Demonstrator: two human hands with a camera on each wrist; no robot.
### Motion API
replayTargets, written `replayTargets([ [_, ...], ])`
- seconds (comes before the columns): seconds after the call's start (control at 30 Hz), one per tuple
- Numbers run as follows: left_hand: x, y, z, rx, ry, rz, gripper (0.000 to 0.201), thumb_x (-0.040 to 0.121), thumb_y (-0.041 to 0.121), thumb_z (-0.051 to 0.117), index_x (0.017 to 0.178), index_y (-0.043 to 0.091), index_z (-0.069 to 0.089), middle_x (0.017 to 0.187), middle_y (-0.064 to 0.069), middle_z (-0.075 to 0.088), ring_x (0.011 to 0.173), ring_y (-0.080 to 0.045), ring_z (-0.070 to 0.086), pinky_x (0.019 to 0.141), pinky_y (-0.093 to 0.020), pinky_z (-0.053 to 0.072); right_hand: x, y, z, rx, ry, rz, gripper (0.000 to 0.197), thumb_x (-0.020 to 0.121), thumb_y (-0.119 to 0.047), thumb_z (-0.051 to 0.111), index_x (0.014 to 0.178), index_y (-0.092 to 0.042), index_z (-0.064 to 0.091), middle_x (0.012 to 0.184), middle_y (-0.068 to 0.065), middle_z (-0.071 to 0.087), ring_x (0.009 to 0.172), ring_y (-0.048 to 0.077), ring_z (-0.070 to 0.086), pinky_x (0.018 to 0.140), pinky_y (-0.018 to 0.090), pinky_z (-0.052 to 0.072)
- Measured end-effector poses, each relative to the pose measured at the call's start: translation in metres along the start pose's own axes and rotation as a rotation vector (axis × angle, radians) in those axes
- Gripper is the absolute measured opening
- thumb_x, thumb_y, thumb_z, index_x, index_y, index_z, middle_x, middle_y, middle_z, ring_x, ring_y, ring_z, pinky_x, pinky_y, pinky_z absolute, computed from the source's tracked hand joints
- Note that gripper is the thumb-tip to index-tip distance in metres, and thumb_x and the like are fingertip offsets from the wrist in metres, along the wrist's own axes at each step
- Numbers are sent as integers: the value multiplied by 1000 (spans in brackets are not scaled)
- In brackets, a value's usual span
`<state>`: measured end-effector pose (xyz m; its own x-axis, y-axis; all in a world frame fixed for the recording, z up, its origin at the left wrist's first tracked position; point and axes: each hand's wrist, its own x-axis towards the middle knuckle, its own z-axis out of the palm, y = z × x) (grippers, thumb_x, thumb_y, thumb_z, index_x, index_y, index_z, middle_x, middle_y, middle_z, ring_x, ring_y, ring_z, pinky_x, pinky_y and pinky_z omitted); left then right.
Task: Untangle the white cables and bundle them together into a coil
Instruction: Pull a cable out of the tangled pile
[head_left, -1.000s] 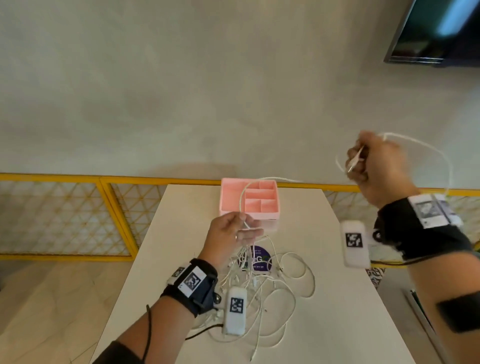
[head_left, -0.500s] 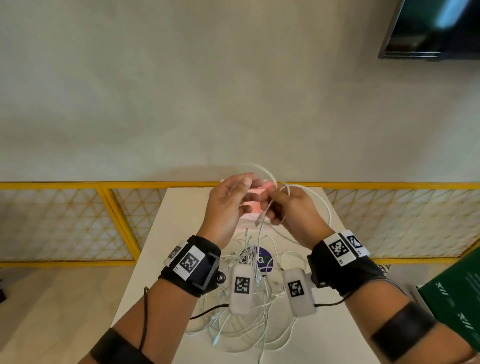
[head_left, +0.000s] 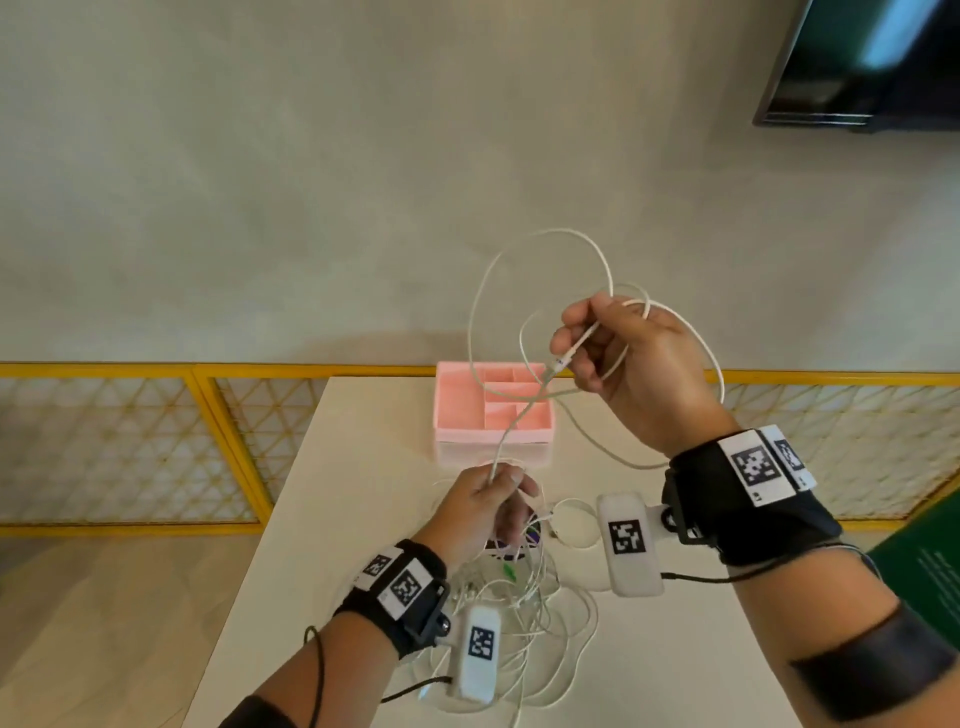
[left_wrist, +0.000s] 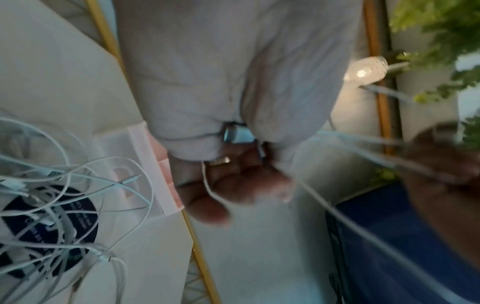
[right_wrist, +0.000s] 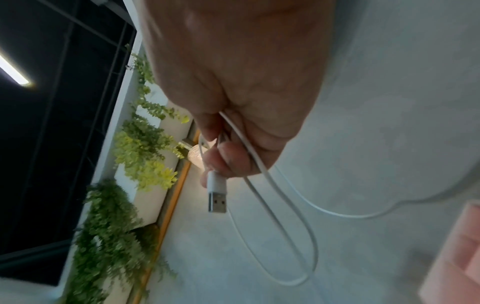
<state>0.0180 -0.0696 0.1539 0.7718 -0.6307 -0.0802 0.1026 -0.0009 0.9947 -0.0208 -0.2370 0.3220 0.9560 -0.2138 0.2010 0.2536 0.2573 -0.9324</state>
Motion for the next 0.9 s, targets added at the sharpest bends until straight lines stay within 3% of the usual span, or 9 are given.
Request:
replayTargets([
  [0.1, -8, 1, -10, 1, -8, -5, 34, 103, 39, 47, 93, 9, 58, 58, 5, 29, 49, -12, 24, 46, -24, 26, 1, 6, -30, -8, 116, 93, 31, 105, -17, 39, 89, -3, 62, 72, 14, 68, 47, 16, 48, 44, 25, 33],
  [0.2, -11, -2, -16, -74, 18, -36, 42, 103, 47, 43, 94, 9, 60, 59, 4, 27, 49, -11, 20, 43, -23, 20, 1, 26, -57, 20, 206, 240, 31, 105, -18, 39, 92, -3, 62, 74, 15, 70, 47, 14, 51, 43, 22, 38],
  [0.33, -17, -10, -20, -285, 89, -111, 33, 108, 25, 37, 97, 5, 62, 59, 2, 35, 46, -9, 26, 44, -20, 22, -8, 55, -80, 106, 276, 429, 29, 102, -14, 40, 97, 1, 64, 85, 19, 71, 51, 16, 56, 45, 22, 47],
  [0.5, -20, -29, -28, 13, 189, -117, 26, 106, 12, 43, 116, 6, 66, 80, -4, 63, 56, -11, 51, 49, -24, 40, -20, 84, -89, 163, 307, 556, 43, 103, -24, 39, 100, 7, 68, 73, 16, 61, 53, 22, 64, 48, 27, 55],
  [0.57, -23, -33, -29, 267, 151, -146, 32, 104, 17, 50, 135, 14, 56, 111, 2, 64, 83, -7, 62, 63, -18, 47, -27, 90, -83, 155, 304, 578, 41, 104, -23, 41, 96, 8, 67, 68, 16, 62, 54, 23, 67, 48, 28, 57],
  [0.67, -33, -34, -18, 563, 157, -22, 52, 95, 32, 65, 143, 32, 43, 135, 17, 44, 122, -2, 47, 98, -20, 38, -36, 97, -69, 123, 273, 565, 34, 104, -20, 46, 92, 6, 66, 68, 16, 66, 58, 24, 70, 52, 27, 60],
  [0.73, -34, -28, -8, 492, 179, 105, 48, 88, 39, 74, 131, 36, 53, 130, 20, 53, 117, 3, 53, 96, -19, 41, -41, 104, -60, 68, 224, 554, 29, 102, -21, 52, 94, 3, 66, 71, 17, 67, 59, 22, 70, 53, 26, 59],
  [0.8, -32, -18, 4, 380, 130, 137, 40, 84, 39, 79, 120, 34, 61, 112, 10, 66, 95, -2, 64, 83, -20, 50, -46, 112, -52, 0, 176, 551, 26, 99, -22, 59, 94, 2, 66, 70, 17, 66, 56, 21, 68, 51, 25, 57],
  [0.9, -30, -3, 15, 264, 98, 178, 21, 89, 29, 75, 106, 20, 67, 86, -9, 72, 64, -16, 65, 65, -37, 56, -51, 119, -43, -101, 116, 551, 25, 95, -24, 65, 90, 1, 65, 63, 12, 62, 52, 21, 61, 46, 27, 49],
])
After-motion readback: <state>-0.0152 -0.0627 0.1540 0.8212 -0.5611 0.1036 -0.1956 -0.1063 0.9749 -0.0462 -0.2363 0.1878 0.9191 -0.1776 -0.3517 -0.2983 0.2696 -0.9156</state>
